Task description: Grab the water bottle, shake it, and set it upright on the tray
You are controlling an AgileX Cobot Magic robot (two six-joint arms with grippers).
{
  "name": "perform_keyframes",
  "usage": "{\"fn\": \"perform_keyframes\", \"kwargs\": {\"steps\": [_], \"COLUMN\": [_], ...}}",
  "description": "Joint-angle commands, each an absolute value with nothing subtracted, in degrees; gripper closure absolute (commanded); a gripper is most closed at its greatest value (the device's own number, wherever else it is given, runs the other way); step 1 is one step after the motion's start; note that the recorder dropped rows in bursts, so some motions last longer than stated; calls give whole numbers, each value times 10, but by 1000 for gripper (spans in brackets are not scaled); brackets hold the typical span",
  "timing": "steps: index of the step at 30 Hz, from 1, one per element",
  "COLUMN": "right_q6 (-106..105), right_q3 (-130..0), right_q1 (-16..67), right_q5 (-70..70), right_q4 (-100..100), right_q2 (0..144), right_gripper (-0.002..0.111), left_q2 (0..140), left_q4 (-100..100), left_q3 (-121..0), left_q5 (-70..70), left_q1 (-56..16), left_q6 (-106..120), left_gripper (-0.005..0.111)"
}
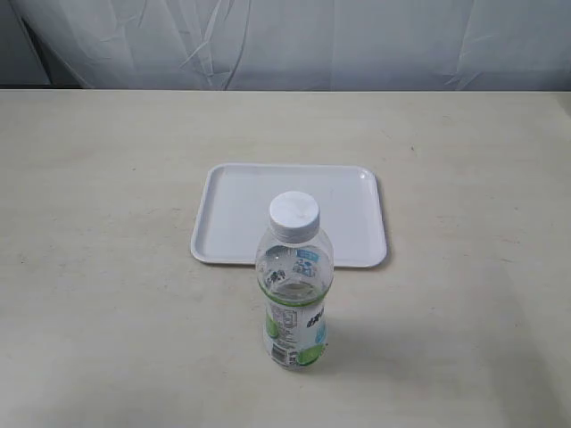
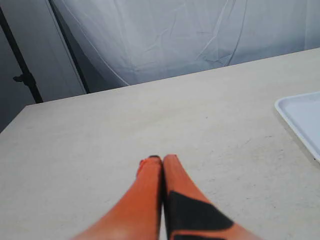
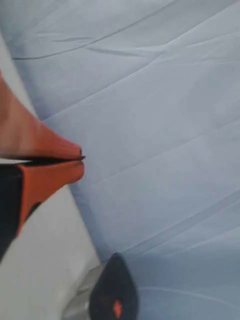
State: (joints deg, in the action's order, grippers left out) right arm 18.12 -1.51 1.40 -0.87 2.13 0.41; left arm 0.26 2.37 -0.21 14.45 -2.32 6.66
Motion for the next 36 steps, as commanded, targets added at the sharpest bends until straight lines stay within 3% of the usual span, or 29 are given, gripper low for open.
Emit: {"fn": "perform_keyframes", "kwargs": {"steps": [1,5,8,11,14,17,27,32,36], "right_q6": [179,266,582,1007,1209,1212,1212,1123,1117], "right_q3": [-14,-14,-15,-15,-31,-37,-119,-120,-120], "right_q1": [11,11,17,48,60,58,58,58,58], "right_q5": [-137,-220,-194,-200,-316,-259,-146,-346,-389], "right_q4": [23,23,0,-368,-699,-846,-999,-999,-999], "right_q2": [0,0,0,0,1,70,437,453,453], "right_gripper": [108,108,108,108,108,108,109,109,109], "left_q2": [0,0,0,0,0,0,0,0,0], "left_q4": [24,24,24,24,24,24,24,24,24], "left_q3": [0,0,0,0,0,0,0,0,0], "left_q5": [137,137,137,137,137,137,137,137,137], "left_q1": [-23,-23,-23,-23,-23,-23,-23,-23,-23], "left_q6": [65,65,65,65,65,65,65,65,65], "left_gripper": [106,106,106,106,106,106,106,106,106]}}
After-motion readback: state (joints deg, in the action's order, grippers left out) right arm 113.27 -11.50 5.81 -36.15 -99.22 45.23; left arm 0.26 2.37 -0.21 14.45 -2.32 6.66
